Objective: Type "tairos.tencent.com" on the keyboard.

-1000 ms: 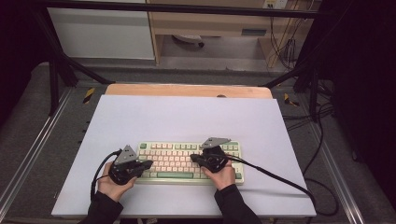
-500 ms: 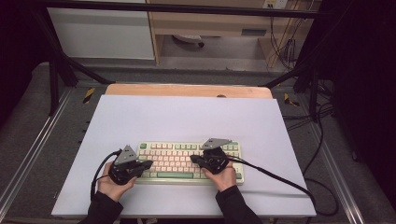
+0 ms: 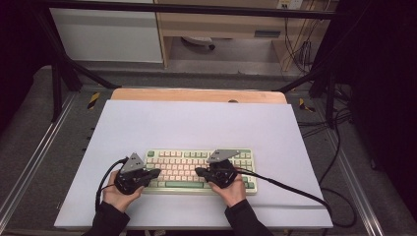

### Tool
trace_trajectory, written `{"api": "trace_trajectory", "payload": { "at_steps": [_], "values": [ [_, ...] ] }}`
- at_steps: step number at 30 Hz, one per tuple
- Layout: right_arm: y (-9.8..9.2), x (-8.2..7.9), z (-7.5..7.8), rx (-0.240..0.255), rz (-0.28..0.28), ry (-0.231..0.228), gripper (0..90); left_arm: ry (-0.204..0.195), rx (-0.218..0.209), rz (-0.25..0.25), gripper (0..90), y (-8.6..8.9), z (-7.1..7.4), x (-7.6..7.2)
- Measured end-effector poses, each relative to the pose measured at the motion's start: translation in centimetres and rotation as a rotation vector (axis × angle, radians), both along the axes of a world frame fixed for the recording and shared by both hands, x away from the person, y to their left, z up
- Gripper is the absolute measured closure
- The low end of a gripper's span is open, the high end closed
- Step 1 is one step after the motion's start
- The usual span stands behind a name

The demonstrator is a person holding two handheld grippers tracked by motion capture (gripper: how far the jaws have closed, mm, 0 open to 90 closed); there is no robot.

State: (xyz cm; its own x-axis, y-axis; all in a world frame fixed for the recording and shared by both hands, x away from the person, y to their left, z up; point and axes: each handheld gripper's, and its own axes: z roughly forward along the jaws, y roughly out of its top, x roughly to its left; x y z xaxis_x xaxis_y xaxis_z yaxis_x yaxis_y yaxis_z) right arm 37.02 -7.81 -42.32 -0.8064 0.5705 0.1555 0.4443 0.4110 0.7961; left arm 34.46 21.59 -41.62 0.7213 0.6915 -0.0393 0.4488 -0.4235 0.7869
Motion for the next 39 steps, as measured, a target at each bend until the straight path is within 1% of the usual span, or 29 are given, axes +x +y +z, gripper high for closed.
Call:
{"api": "trace_trajectory", "payload": {
  "at_steps": [5,14,17,19,20,22,24,32,34,35,37,39],
  "values": [
    [0.3,-0.2,-0.5,-0.003,0.007,0.011,90.0,0.000,0.000,0.000,89.7,0.0,0.0,0.0],
    [0.6,-0.4,-1.2,-0.023,0.018,0.018,90.0,-0.001,0.001,-0.001,89.7,0.0,0.0,0.0],
    [0.6,-0.4,-1.3,-0.018,0.018,0.021,90.0,-0.001,0.000,0.001,89.7,0.0,0.0,0.0],
    [0.7,-0.5,-1.5,-0.028,0.020,0.025,90.0,-0.001,0.001,0.000,89.7,0.0,0.1,0.0],
    [0.7,-0.5,-1.5,-0.026,0.020,0.024,90.0,-0.002,0.000,0.000,89.7,0.0,0.1,0.0],
    [0.7,-0.5,-1.4,-0.025,0.021,0.024,90.0,-0.002,-0.001,0.000,89.7,0.0,0.1,0.0],
    [0.6,-0.5,-1.3,-0.022,0.016,0.012,90.0,-0.003,-0.004,0.001,89.7,0.1,0.1,0.0],
    [-0.7,-0.5,0.4,-0.017,-0.005,-0.021,90.0,-0.010,-0.011,-0.002,88.9,0.4,0.4,0.0],
    [-1.4,-0.4,0.8,-0.009,-0.018,-0.027,89.5,-0.014,-0.017,-0.003,86.4,0.6,0.6,0.0],
    [-1.9,-0.3,0.9,-0.006,-0.030,-0.031,87.7,-0.018,-0.015,-0.003,83.7,0.7,0.7,0.0],
    [-3.0,-0.1,1.1,-0.003,-0.052,-0.020,83.3,-0.023,-0.018,-0.002,77.5,1.1,0.8,0.0],
    [-4.2,0.0,1.2,-0.001,-0.077,-0.023,76.0,-0.027,-0.020,0.003,69.6,1.5,0.8,0.0]
  ]
}}
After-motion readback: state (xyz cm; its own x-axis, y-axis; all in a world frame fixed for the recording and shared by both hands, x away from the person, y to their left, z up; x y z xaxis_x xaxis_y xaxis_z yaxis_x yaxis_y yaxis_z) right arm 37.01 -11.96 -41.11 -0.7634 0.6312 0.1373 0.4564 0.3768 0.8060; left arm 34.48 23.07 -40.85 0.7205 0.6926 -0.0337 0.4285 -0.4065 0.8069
